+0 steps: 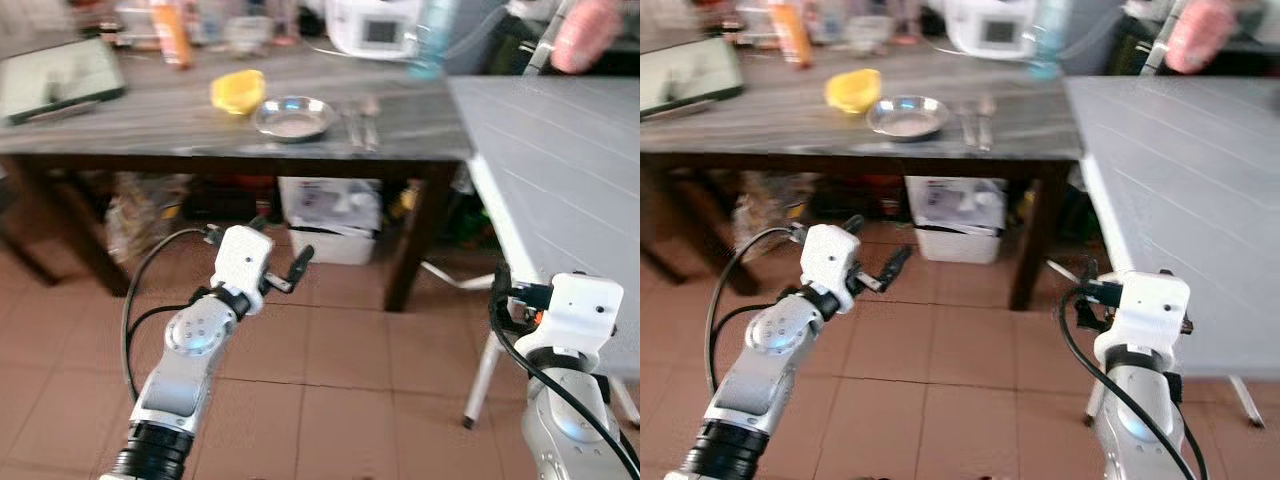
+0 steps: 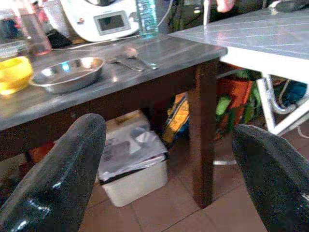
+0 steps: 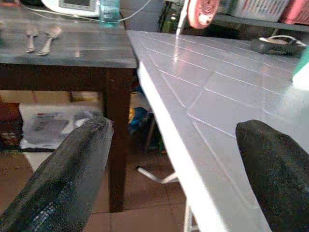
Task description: Setting the table
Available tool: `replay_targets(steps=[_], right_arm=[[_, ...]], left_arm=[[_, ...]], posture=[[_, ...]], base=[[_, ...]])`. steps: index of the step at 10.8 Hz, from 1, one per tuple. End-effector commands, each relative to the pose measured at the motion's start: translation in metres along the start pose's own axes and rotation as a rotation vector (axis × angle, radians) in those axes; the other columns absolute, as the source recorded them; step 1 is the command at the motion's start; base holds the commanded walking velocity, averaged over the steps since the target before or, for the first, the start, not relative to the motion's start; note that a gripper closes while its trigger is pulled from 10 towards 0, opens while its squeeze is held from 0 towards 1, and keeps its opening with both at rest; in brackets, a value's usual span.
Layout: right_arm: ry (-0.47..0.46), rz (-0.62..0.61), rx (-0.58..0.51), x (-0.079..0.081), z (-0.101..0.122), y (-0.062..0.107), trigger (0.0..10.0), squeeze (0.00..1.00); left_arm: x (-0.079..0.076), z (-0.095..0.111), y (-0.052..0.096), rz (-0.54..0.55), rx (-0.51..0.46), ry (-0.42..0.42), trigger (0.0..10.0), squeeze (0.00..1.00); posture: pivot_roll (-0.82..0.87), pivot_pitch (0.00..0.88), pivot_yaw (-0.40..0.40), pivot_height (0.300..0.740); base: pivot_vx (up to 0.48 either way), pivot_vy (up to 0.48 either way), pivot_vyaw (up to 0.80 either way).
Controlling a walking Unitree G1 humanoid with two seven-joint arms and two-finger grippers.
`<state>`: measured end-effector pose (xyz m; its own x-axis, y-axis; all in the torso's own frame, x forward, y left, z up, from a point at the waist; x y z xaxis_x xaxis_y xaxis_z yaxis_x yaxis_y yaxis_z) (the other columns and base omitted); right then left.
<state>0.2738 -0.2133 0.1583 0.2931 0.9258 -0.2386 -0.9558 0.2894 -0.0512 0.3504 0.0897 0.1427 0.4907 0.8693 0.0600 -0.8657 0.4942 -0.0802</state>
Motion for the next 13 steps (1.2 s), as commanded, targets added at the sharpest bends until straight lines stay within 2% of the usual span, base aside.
replay_targets(steps=[1,4,13], right_arm=[[-0.002,0.014,-0.003,0.0034,0.0004,-0.0001,10.0,1.0],[0.006,0.016,-0.002,0.0032,0.0005,0.0004,10.0,1.0],[0.006,0.006,-0.003,0.0017,0.0011,-0.0001,10.0,1.0]], left_arm=[[-0.0014,-0.0003,0.0017,-0.007,0.0,-0.008,10.0,0.0],[-0.0026,0.0001,0.0015,-0.01,-0.002,-0.004,10.0,0.0],[-0.0083,-0.0003,-0.0018,-0.028,-0.003,0.001,10.0,0.0]], posture=[[0.1,0.104,0.007,0.74],[0.1,0.111,0.007,0.74],[0.09,0.112,0.016,0.74]], base=[[0.0,0.0,0.0],[0.0,0.0,0.0],[0.0,-0.337,0.0]])
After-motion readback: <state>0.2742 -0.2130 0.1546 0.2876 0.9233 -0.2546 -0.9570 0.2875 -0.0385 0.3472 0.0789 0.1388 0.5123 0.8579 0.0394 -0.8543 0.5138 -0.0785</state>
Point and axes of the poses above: a point about 5 cm out from each wrist's last joint towards the gripper, its own y axis pointing back from the gripper into the wrist, its own z axis along the axis of the wrist's last joint, x = y × z, the point moved 5 cm from there along -y, pointing out of the wrist towards the gripper, and after that the axes turned 8 degrees about y, right-handed, at the moved point
